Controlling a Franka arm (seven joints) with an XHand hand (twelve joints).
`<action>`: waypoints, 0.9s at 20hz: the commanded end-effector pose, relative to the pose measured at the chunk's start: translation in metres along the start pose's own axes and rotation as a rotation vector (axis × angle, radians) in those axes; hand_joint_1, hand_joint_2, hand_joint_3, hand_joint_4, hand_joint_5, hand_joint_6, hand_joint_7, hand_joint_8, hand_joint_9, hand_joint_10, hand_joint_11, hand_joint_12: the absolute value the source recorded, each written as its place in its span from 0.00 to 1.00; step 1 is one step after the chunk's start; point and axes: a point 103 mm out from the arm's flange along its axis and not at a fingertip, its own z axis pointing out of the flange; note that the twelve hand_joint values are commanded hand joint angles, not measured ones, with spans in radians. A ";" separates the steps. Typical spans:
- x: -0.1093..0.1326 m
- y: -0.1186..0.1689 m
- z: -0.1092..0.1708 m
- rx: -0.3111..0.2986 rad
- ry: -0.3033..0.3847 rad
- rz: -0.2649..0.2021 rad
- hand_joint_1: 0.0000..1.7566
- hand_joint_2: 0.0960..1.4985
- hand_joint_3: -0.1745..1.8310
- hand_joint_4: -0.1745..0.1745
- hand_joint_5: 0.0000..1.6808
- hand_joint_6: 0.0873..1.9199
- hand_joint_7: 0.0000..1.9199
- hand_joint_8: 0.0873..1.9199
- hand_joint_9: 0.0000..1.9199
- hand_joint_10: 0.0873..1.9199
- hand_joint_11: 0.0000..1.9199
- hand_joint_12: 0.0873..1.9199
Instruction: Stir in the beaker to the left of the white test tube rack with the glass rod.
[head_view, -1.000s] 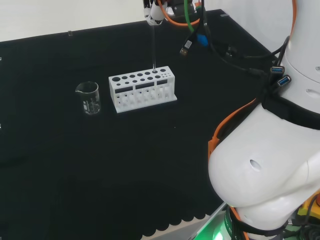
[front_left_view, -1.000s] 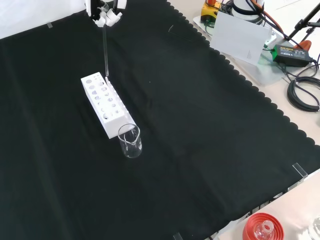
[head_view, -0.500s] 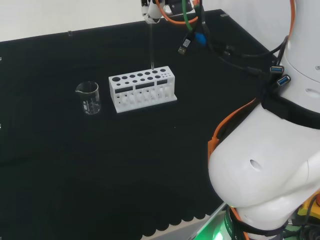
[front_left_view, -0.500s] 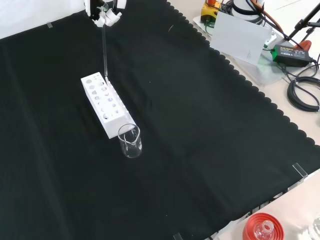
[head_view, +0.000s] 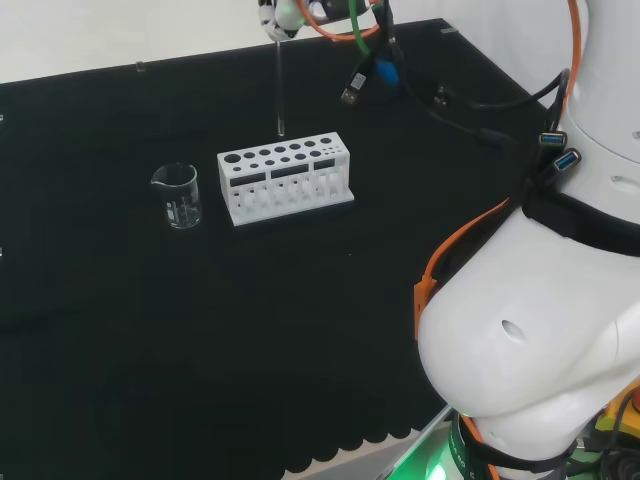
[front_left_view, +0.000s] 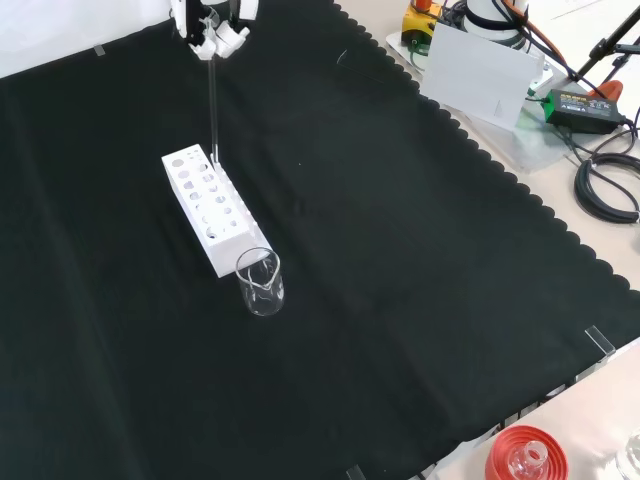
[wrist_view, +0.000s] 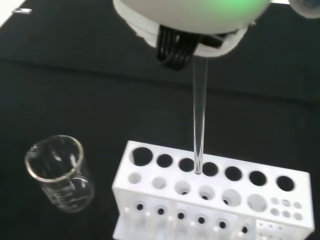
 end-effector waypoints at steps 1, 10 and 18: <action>0.026 0.001 -0.008 -0.007 0.053 -0.024 0.76 0.37 0.44 0.00 0.72 0.27 0.75 0.29 0.93 0.09 0.84 0.26; 0.068 0.013 -0.016 -0.017 0.093 -0.066 0.76 0.37 0.44 0.00 0.72 0.27 0.75 0.28 0.93 0.09 0.84 0.26; 0.104 0.031 -0.021 -0.009 0.091 -0.106 0.76 0.37 0.44 0.00 0.72 0.27 0.75 0.28 0.94 0.08 0.84 0.26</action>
